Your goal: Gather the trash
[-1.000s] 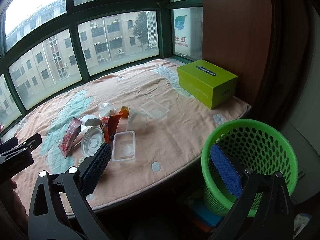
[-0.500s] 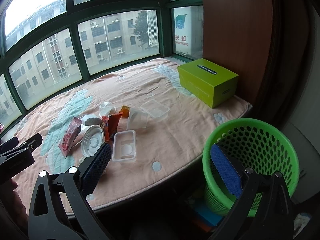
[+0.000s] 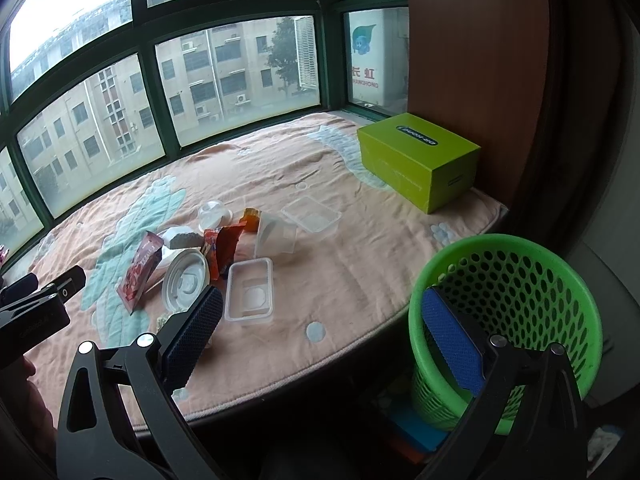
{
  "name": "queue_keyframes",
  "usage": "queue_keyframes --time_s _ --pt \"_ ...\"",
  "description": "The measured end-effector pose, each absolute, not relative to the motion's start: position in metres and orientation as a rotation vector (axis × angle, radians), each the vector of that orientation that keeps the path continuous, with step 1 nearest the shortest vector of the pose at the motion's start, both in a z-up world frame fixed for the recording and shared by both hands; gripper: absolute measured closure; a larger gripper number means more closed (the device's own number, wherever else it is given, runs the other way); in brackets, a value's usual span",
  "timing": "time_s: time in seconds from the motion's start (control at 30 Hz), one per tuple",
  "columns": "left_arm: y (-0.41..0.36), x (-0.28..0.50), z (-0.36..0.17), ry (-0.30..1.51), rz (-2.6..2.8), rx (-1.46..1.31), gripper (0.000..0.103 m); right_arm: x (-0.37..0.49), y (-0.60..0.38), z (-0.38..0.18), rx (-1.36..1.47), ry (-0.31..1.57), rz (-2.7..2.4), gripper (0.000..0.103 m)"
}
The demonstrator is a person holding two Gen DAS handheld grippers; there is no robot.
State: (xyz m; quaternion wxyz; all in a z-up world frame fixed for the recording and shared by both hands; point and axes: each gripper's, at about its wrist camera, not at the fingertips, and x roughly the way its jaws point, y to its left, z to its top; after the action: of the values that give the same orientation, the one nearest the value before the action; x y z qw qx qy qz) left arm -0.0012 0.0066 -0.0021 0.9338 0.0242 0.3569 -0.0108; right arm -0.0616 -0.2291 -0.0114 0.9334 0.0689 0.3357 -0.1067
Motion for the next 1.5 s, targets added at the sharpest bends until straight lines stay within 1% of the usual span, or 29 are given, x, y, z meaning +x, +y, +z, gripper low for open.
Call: queue_keyframes --time_s 0.93,1.5 --pt "0.025 0.033 -0.015 0.774 0.025 0.047 0.006 -0.028 -0.218 -0.017 0.114 0.731 -0.157 0.005" --pt "0.054 0.069 -0.015 0.783 0.09 0.039 0.006 0.004 -0.176 -0.038 0.049 0.775 -0.014 0.005"
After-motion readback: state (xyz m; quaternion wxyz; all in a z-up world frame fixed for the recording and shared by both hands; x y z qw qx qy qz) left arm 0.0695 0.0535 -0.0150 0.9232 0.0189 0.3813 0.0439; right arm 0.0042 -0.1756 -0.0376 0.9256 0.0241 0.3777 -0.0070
